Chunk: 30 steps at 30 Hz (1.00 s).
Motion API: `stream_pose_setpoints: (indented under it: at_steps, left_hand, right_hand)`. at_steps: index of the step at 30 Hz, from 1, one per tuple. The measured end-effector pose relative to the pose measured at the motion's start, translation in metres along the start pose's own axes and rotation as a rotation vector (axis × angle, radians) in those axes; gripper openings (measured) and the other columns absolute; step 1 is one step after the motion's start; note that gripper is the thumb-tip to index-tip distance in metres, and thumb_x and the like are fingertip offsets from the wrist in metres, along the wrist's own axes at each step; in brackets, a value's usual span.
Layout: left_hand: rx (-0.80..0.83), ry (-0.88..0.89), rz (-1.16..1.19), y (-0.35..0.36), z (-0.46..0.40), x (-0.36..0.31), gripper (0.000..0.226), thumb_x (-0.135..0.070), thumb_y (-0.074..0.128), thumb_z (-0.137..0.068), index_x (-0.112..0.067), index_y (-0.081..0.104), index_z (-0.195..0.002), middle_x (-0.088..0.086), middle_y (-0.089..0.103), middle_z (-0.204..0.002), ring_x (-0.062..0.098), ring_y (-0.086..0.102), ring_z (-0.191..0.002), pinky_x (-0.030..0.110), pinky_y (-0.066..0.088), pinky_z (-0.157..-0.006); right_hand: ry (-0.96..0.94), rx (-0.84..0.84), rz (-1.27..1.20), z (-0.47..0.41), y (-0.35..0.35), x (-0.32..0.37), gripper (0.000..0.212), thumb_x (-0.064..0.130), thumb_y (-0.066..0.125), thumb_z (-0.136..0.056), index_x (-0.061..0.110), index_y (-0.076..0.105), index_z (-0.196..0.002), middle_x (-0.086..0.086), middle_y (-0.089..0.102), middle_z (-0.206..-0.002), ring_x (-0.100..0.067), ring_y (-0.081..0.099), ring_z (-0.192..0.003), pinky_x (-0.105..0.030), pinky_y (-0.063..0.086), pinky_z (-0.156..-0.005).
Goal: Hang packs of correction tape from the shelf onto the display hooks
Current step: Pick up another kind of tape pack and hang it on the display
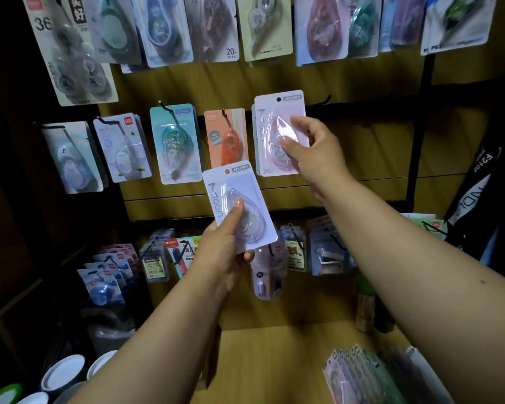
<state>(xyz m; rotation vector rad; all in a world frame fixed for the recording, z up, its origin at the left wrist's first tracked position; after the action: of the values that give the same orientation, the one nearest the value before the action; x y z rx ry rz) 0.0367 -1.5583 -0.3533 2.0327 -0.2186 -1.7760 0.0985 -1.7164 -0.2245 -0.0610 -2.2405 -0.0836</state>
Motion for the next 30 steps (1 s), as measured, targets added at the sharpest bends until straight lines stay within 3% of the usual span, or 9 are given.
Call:
stream_pose_setpoints:
  at_steps: [9, 14, 18, 22, 25, 27, 30]
  left_hand:
    - [-0.035, 0.009, 0.008, -0.008, -0.002, 0.001, 0.02, -0.036, 0.062, -0.09, -0.018, 0.064, -0.099, -0.002, 0.072, -0.074, 0.011, 0.066, -0.055, 0.017, 0.034, -0.035]
    - [-0.057, -0.017, 0.039, -0.013, -0.005, 0.004, 0.033, -0.049, 0.057, -0.09, -0.018, 0.063, -0.101, -0.004, 0.073, -0.072, 0.011, 0.069, -0.057, 0.02, 0.038, -0.043]
    - [-0.073, -0.027, 0.079, -0.012, -0.005, 0.003, 0.029, -0.048, 0.051, -0.094, -0.022, 0.063, -0.097, -0.007, 0.074, -0.066, 0.008, 0.069, -0.053, 0.027, 0.04, -0.06]
    - [-0.055, -0.003, 0.042, -0.01, -0.004, -0.001, 0.03, -0.049, 0.049, -0.095, -0.024, 0.063, -0.1, -0.009, 0.074, -0.07, 0.006, 0.068, -0.054, 0.021, 0.041, -0.047]
    - [-0.037, 0.011, 0.041, -0.006, -0.003, -0.001, 0.032, -0.049, 0.05, -0.095, -0.023, 0.064, -0.104, -0.008, 0.074, -0.075, 0.008, 0.067, -0.056, 0.02, 0.039, -0.043]
    - [-0.013, 0.028, 0.045, -0.002, -0.002, -0.002, 0.033, -0.049, 0.049, -0.095, -0.022, 0.065, -0.105, -0.005, 0.075, -0.079, 0.011, 0.067, -0.06, 0.022, 0.039, -0.048]
    - [0.031, 0.035, 0.043, 0.006, 0.0, -0.002, 0.036, -0.048, 0.048, -0.096, -0.02, 0.067, -0.107, 0.0, 0.076, -0.085, 0.016, 0.069, -0.067, 0.026, 0.04, -0.055]
  right_hand:
    - [0.036, 0.016, 0.137, -0.011, 0.012, -0.019, 0.048, 0.022, 0.063, -0.09, 0.019, 0.05, -0.136, -0.004, 0.051, -0.135, -0.016, 0.055, -0.113, -0.039, 0.052, -0.098]
    - [0.084, 0.105, 0.362, -0.02, 0.022, -0.026, 0.056, 0.035, 0.051, -0.096, 0.03, 0.03, -0.148, -0.007, 0.035, -0.134, -0.016, 0.048, -0.101, -0.024, 0.047, -0.085]
    - [0.159, 0.181, 0.449, -0.019, 0.027, -0.033, 0.061, 0.051, 0.041, -0.096, 0.037, 0.018, -0.151, -0.006, 0.025, -0.143, -0.025, 0.041, -0.126, -0.027, 0.039, -0.095]
    - [0.074, 0.127, 0.503, -0.003, 0.018, -0.027, 0.061, 0.052, 0.043, -0.094, 0.038, 0.02, -0.149, -0.002, 0.028, -0.143, -0.021, 0.026, -0.133, -0.026, 0.026, -0.098]
    - [0.067, 0.19, 0.326, 0.023, 0.02, -0.03, 0.061, 0.045, 0.052, -0.092, 0.037, 0.026, -0.147, -0.005, 0.049, -0.127, -0.019, 0.05, -0.116, -0.032, 0.041, -0.098]
    - [0.106, 0.285, 0.207, 0.046, 0.026, -0.033, 0.067, 0.04, 0.059, -0.09, 0.034, 0.025, -0.147, -0.004, 0.062, -0.105, -0.016, 0.061, -0.097, -0.033, 0.05, -0.085]
    - [0.14, 0.39, 0.109, 0.072, 0.033, -0.04, 0.074, 0.026, 0.069, -0.085, 0.031, 0.026, -0.145, -0.002, 0.065, -0.086, -0.007, 0.065, -0.077, -0.024, 0.051, -0.071]
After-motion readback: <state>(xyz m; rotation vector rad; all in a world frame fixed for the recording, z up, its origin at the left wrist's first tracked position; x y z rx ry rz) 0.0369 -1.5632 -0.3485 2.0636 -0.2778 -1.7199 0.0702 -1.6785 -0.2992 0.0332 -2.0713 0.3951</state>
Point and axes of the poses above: each hand's wrist, its own z-axis away from the middle knuckle, its own y-axis out of the palm, x = y × z, the point moved 8 cm from there along -z, towards the middle knuckle
